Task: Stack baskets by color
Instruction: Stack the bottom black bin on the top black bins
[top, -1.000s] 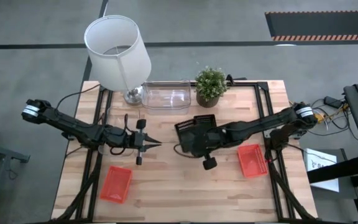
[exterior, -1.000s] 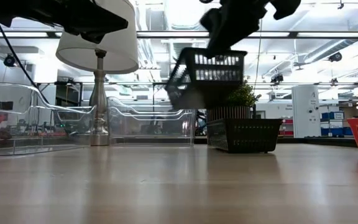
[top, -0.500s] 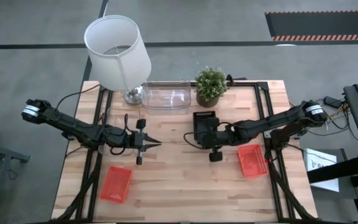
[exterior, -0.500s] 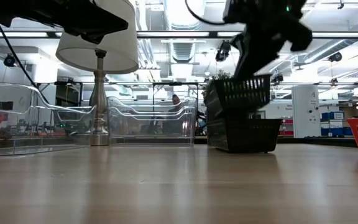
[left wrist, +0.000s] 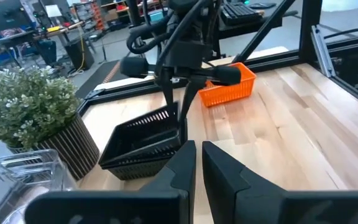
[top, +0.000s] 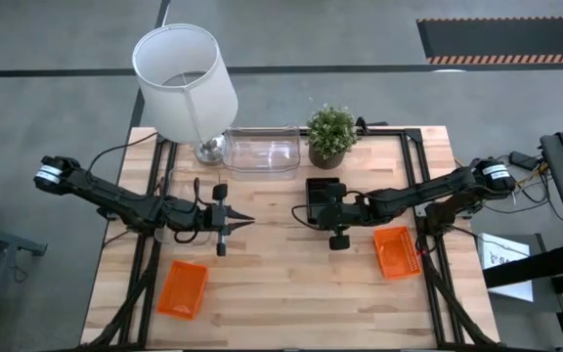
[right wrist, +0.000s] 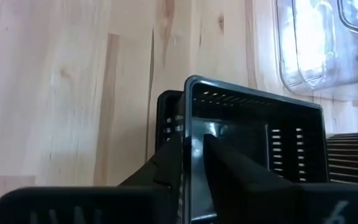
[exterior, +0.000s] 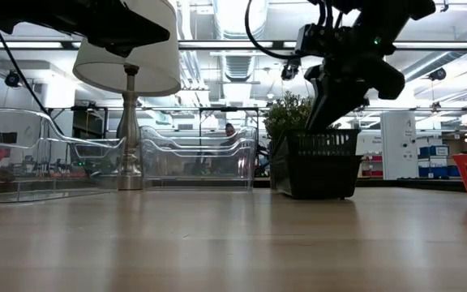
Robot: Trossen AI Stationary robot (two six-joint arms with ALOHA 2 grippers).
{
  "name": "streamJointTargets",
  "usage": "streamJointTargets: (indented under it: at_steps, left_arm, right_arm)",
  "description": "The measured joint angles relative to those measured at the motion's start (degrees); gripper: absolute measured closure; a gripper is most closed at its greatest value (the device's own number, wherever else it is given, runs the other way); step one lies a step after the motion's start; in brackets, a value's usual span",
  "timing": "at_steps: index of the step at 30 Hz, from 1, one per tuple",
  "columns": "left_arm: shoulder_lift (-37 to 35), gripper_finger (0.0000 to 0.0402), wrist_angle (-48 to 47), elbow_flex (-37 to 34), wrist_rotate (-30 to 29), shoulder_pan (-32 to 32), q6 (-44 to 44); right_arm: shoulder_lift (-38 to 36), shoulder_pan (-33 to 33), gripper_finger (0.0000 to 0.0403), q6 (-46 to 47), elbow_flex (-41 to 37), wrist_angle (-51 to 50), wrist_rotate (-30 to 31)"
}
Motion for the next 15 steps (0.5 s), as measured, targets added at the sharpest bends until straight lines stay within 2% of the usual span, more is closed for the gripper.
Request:
streamJointTargets:
  at_steps: [15]
  left_arm:
    - [0.0, 0.0391, 1.1, 0.0, 0.0, 0.0, 0.0]
  right_arm:
    - [0.0, -0.1, 0.0256, -0.9, 2.8, -0.6, -0.1]
